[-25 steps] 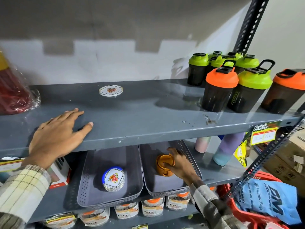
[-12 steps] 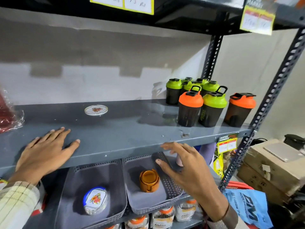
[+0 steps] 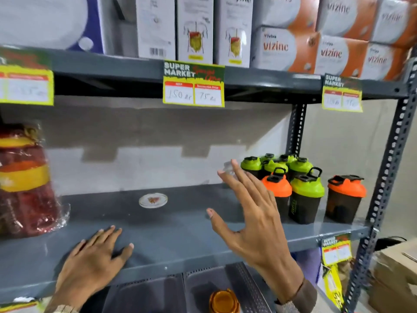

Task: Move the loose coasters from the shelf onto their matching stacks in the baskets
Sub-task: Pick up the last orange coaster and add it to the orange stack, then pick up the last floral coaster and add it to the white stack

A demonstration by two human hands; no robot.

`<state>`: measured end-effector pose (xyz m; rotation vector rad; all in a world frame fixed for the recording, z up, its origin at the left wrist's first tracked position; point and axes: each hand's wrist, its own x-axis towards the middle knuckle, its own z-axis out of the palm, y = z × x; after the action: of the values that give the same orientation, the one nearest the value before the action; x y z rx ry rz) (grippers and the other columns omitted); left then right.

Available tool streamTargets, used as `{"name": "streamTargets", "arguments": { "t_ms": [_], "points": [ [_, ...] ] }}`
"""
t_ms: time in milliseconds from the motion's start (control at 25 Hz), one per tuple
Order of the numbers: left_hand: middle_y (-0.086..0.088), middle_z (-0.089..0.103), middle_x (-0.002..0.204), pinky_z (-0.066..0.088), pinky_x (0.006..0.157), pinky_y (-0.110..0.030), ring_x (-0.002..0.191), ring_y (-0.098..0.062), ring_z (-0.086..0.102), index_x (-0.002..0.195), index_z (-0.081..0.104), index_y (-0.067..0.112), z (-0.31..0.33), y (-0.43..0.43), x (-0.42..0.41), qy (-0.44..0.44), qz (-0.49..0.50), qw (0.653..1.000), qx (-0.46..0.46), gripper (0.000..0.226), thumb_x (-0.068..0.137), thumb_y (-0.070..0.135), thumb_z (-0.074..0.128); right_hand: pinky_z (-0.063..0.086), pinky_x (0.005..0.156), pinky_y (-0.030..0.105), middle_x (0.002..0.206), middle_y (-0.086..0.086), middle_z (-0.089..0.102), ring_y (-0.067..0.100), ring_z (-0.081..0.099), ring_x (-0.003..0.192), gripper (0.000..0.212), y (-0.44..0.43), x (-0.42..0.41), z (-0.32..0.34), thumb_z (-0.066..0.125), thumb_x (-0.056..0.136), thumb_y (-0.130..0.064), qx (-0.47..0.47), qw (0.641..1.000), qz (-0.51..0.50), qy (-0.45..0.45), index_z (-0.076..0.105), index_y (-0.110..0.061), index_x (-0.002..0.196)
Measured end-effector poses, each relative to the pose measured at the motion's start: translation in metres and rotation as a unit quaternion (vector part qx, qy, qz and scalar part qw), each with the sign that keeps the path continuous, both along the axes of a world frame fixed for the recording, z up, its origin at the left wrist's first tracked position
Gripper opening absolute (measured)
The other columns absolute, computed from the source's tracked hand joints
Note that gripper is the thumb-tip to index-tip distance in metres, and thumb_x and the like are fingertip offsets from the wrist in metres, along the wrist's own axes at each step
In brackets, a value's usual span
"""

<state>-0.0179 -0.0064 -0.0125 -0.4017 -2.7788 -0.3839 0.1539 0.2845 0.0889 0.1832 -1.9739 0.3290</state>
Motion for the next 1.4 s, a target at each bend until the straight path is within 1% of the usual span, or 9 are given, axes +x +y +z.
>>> {"name": "streamTargets", "arguments": {
  "t_ms": [200, 440, 520, 600, 880, 1120, 1240, 1320, 1400],
  "points": [
    [0.019, 0.014, 0.162, 0.009, 0.121, -0.033, 0.149, -0.003, 0.010, 0.152, 0.020, 0.039, 0.003, 0.005, 0.004, 0.020, 0.009, 0.999, 0.030, 0.087, 0.075, 0.079, 0.015, 0.022, 0.120, 0.037, 0.171, -0.002, 0.010, 0.013, 0.010, 0.157, 0.083, -0.021, -0.033, 0.009, 0.060, 0.088, -0.058, 0.042, 0.999, 0.017, -0.018, 0.021, -0.037, 0.159],
    [0.014, 0.049, 0.147, 0.032, 0.114, -0.037, 0.137, -0.008, 0.044, 0.137, 0.055, 0.033, 0.000, 0.008, 0.003, 0.050, 0.027, 0.998, 0.038, 0.087, 0.066, 0.074, 0.027, 0.019, 0.122, 0.037, 0.171, -0.010, -0.005, 0.008, 0.004, 0.156, 0.083, -0.034, -0.102, 0.001, 0.051, 0.091, -0.067, 0.064, 0.992, 0.038, -0.098, 0.007, -0.047, 0.158],
    [0.012, 0.065, 0.130, 0.045, 0.102, -0.037, 0.119, -0.010, 0.062, 0.119, 0.070, 0.030, 0.002, 0.009, 0.004, 0.031, 0.019, 0.999, 0.039, 0.074, 0.064, 0.070, 0.040, 0.020, 0.122, 0.040, 0.170, -0.011, -0.006, 0.009, 0.005, 0.157, 0.082, -0.038, -0.130, -0.006, 0.048, 0.091, -0.070, 0.064, 0.989, 0.045, -0.129, 0.005, -0.049, 0.157],
    [0.010, 0.074, 0.112, 0.041, 0.093, -0.034, 0.100, -0.012, 0.071, 0.099, 0.078, 0.028, -0.001, 0.008, 0.005, 0.026, 0.007, 0.998, 0.065, 0.065, 0.058, 0.067, 0.048, 0.020, 0.121, 0.040, 0.170, -0.011, -0.005, 0.011, 0.009, 0.157, 0.081, -0.042, -0.158, -0.013, 0.046, 0.090, -0.070, 0.065, 0.984, 0.044, -0.161, 0.007, -0.048, 0.157],
    [0.018, 0.075, 0.102, 0.060, 0.074, -0.038, 0.090, -0.004, 0.072, 0.088, 0.079, 0.036, 0.000, 0.011, 0.004, 0.039, 0.011, 0.996, 0.083, 0.063, 0.043, 0.071, 0.052, 0.016, 0.123, 0.043, 0.171, 0.000, 0.009, 0.022, 0.017, 0.156, 0.079, -0.058, -0.249, -0.043, 0.052, 0.091, -0.068, 0.082, 0.934, 0.017, -0.348, 0.018, -0.042, 0.157],
    [0.022, 0.074, 0.099, 0.046, 0.083, -0.027, 0.087, 0.000, 0.071, 0.082, 0.077, 0.041, 0.001, 0.009, 0.002, 0.010, -0.002, 0.995, 0.099, 0.062, 0.035, 0.074, 0.053, 0.029, 0.111, 0.039, 0.142, 0.001, 0.059, 0.025, 0.049, 0.136, 0.068, -0.070, -0.295, -0.067, 0.049, 0.084, -0.077, 0.066, 0.908, -0.010, -0.413, 0.048, -0.037, 0.139],
    [0.029, 0.068, 0.111, 0.056, 0.082, -0.035, 0.100, 0.003, 0.066, 0.093, 0.074, 0.045, 0.009, 0.007, 0.006, 0.030, 0.006, 0.995, 0.091, 0.064, 0.042, 0.076, 0.052, 0.030, 0.102, 0.038, 0.122, 0.001, 0.066, 0.025, 0.056, 0.124, 0.049, -0.072, -0.298, -0.069, 0.050, 0.088, -0.072, 0.060, 0.910, 0.004, -0.409, 0.056, -0.034, 0.119],
    [0.037, 0.042, 0.138, 0.037, 0.110, -0.039, 0.131, 0.007, 0.042, 0.126, 0.056, 0.047, 0.014, 0.009, 0.009, 0.035, 0.013, 0.996, 0.085, 0.072, 0.060, 0.074, 0.045, 0.029, 0.100, 0.040, 0.117, 0.003, 0.063, 0.027, 0.055, 0.122, 0.047, -0.071, -0.294, -0.067, 0.050, 0.085, -0.074, 0.060, 0.907, 0.011, -0.416, 0.053, -0.035, 0.110],
    [0.033, 0.021, 0.153, 0.013, 0.119, -0.032, 0.144, 0.005, 0.017, 0.144, 0.036, 0.045, 0.014, 0.009, 0.009, 0.039, 0.028, 0.996, 0.074, 0.078, 0.071, 0.073, 0.036, 0.029, 0.100, 0.040, 0.114, 0.003, 0.057, 0.029, 0.051, 0.121, 0.048, -0.065, -0.285, -0.064, 0.050, 0.079, -0.078, 0.054, 0.911, 0.026, -0.409, 0.050, -0.037, 0.103]
  ]
}}
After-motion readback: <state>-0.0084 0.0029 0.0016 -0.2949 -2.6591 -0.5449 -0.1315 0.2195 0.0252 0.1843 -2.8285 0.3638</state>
